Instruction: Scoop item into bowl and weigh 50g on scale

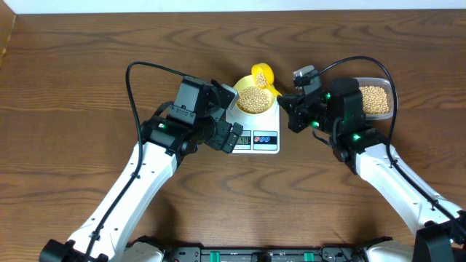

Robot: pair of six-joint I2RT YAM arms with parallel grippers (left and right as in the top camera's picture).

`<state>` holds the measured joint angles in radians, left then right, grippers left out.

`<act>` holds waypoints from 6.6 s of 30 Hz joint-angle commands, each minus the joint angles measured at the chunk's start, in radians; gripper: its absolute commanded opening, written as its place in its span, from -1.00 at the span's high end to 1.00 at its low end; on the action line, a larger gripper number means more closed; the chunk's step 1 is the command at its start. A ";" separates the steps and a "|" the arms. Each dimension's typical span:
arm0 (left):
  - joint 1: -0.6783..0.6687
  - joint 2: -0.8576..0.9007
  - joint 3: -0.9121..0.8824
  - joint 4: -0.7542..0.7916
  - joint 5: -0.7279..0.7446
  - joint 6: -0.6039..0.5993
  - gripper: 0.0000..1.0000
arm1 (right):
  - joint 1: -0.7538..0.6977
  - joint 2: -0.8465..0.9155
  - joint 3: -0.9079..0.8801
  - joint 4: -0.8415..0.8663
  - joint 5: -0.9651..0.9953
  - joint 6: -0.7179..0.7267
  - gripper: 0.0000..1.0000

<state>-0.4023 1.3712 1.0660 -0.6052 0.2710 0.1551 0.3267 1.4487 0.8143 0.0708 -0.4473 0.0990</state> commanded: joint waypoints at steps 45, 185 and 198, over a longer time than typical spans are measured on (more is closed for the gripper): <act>0.000 0.005 -0.005 -0.003 -0.006 0.009 -0.89 | 0.035 0.005 0.008 0.009 0.064 -0.206 0.98; 0.000 0.005 -0.005 -0.003 -0.006 0.009 -0.89 | -0.443 -0.044 0.007 -0.392 0.203 0.227 0.98; 0.000 0.005 -0.005 -0.003 -0.006 0.009 -0.89 | -0.475 -0.045 0.009 -0.359 0.122 0.233 0.98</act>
<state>-0.4023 1.3712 1.0660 -0.6052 0.2710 0.1551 -0.1261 1.3998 0.8177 -0.2989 -0.3012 0.3126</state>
